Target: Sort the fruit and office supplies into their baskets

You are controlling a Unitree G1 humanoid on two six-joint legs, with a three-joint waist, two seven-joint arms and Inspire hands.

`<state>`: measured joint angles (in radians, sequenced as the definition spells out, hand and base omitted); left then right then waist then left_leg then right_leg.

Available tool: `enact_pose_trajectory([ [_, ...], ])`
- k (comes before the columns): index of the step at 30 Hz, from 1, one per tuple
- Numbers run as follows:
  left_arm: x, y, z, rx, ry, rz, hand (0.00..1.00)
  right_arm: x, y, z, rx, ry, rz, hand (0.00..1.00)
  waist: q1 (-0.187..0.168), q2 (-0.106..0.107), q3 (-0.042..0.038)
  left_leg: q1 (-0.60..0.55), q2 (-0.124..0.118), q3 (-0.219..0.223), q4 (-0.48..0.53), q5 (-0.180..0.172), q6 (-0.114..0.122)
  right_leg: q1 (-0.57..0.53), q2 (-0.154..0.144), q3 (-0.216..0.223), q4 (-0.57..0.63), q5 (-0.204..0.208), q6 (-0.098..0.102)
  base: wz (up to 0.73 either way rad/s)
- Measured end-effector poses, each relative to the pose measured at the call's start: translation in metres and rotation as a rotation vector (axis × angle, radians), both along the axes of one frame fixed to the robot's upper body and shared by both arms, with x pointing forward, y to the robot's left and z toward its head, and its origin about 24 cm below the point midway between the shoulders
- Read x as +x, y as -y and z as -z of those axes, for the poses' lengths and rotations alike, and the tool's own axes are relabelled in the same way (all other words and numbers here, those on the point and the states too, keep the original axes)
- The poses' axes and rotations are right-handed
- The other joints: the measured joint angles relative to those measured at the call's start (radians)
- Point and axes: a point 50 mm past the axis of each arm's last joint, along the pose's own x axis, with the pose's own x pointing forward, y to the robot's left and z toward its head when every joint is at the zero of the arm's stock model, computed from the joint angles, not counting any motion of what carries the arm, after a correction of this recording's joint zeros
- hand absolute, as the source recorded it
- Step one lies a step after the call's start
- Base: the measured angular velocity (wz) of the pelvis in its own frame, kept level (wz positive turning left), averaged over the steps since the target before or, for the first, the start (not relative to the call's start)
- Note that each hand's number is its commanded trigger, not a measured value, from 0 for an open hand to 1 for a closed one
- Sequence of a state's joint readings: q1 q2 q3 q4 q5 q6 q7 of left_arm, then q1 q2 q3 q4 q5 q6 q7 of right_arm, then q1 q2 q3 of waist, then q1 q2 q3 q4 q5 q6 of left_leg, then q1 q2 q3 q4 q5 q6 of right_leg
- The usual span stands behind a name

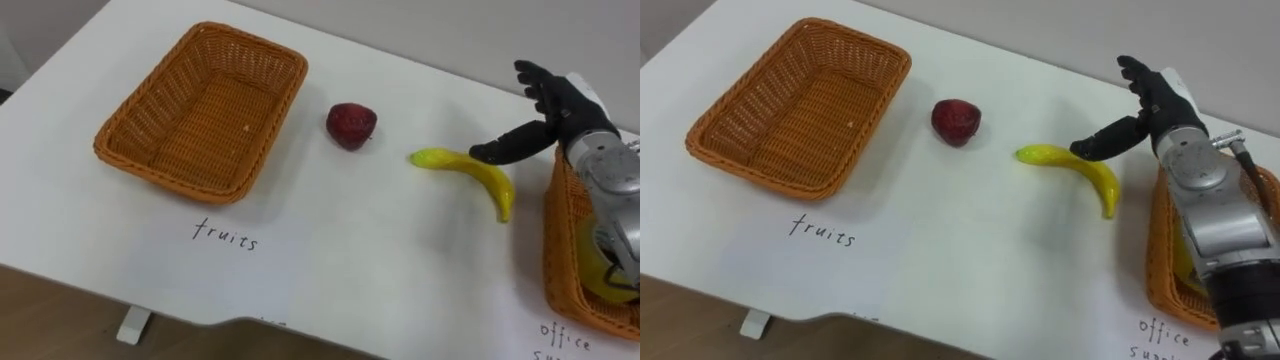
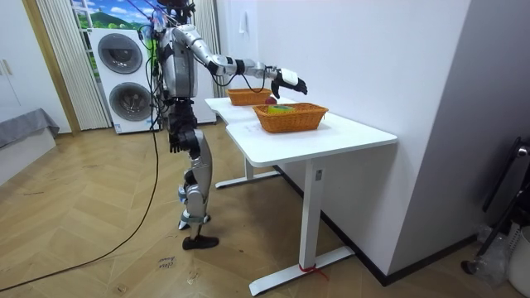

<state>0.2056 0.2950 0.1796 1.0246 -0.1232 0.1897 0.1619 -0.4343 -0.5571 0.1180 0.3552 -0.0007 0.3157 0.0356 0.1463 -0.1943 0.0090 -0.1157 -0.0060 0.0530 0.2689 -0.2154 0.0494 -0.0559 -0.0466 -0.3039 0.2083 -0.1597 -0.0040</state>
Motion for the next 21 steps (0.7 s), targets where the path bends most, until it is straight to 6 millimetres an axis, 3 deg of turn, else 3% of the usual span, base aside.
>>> enact_pose_trajectory([
  [11,0.003,0.000,0.000,-0.010,0.021,0.009,0.00,0.001,-0.005,0.001,-0.075,-0.008,-0.036,0.00,0.015,0.000,-0.0003,0.004,0.002,0.002,0.002,0.000,0.000,0.000,0.003,0.002,-0.004,0.004,-0.002,-0.01],
  [21,0.004,0.005,0.002,-0.003,-0.001,0.071,0.00,0.004,-0.027,0.010,-0.140,-0.053,-0.152,0.00,0.042,-0.004,-0.0033,0.005,0.004,0.001,0.005,0.001,-0.001,0.004,0.004,0.000,-0.004,0.006,-0.003,-0.01],
])
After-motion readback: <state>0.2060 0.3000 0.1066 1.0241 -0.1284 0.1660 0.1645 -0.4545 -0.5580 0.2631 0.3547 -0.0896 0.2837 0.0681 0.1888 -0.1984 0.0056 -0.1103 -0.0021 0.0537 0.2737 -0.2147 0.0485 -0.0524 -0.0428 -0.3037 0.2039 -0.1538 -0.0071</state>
